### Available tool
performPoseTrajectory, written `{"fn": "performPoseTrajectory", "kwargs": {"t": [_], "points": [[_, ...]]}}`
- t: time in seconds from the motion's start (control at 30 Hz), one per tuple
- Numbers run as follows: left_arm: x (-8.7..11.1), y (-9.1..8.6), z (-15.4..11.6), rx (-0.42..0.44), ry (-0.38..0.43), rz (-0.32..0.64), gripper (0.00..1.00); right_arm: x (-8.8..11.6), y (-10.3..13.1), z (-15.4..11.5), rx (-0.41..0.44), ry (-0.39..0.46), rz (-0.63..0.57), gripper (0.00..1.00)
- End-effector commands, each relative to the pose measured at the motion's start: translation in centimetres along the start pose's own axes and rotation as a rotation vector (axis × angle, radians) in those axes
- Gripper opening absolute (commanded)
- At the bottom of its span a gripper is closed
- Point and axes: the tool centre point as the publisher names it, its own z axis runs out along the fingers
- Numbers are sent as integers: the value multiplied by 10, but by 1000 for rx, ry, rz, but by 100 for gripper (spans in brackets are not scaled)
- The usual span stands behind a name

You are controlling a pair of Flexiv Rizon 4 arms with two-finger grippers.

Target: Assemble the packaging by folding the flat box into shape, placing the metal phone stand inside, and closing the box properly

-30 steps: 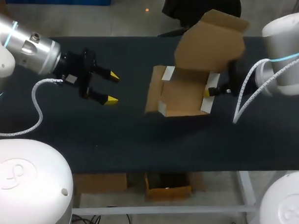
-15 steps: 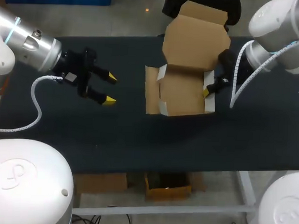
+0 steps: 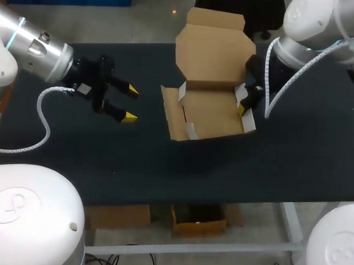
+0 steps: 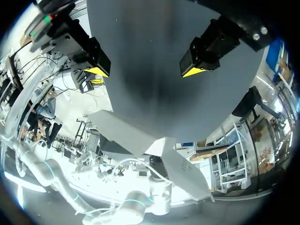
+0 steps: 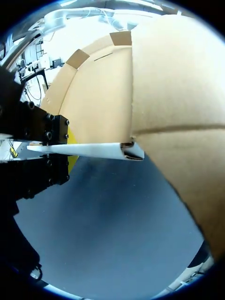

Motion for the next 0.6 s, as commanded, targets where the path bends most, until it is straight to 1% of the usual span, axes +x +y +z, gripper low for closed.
{"fn": "performPoseTrajectory", "kwargs": {"t": [0.03,0.07,0.1,0.13,0.2,0.23,0.27,0.3,0.33,0.37,0.4,0.47,0.53,0.57,0.6], "points": [[-1,0,0,-3,4,0,100,-2,3,-1,37,8,0,0],[-1,0,0,-3,4,0,100,-1,4,3,45,20,-7,0],[-1,0,0,-3,4,0,100,2,5,9,60,19,13,0],[-3,0,2,-26,-4,1,100,2,7,14,91,-7,40,0],[-5,1,4,-49,-22,4,100,2,6,19,102,0,68,0],[-6,1,5,-61,-30,5,100,4,6,22,129,-29,93,0],[-8,2,5,-60,-33,3,100,4,5,23,129,-29,113,0],[-8,2,5,-64,-45,4,100,4,4,23,120,-11,110,0],[-10,3,6,-77,-55,2,100,3,2,23,135,-36,145,0],[-12,4,6,-79,-57,1,100,2,1,23,135,-44,161,0],[-15,5,6,-78,-60,0,100,1,-1,22,129,-32,162,0],[-18,7,6,-95,-75,-2,100,-1,-4,22,140,-64,197,0],[-19,8,6,-98,-75,3,100,-4,-8,22,138,-57,213,0],[-20,8,6,-111,-82,1,100,-6,-10,23,150,-74,229,0],[-22,9,6,-114,-82,2,100,-8,-13,23,145,-75,234,0]]}}
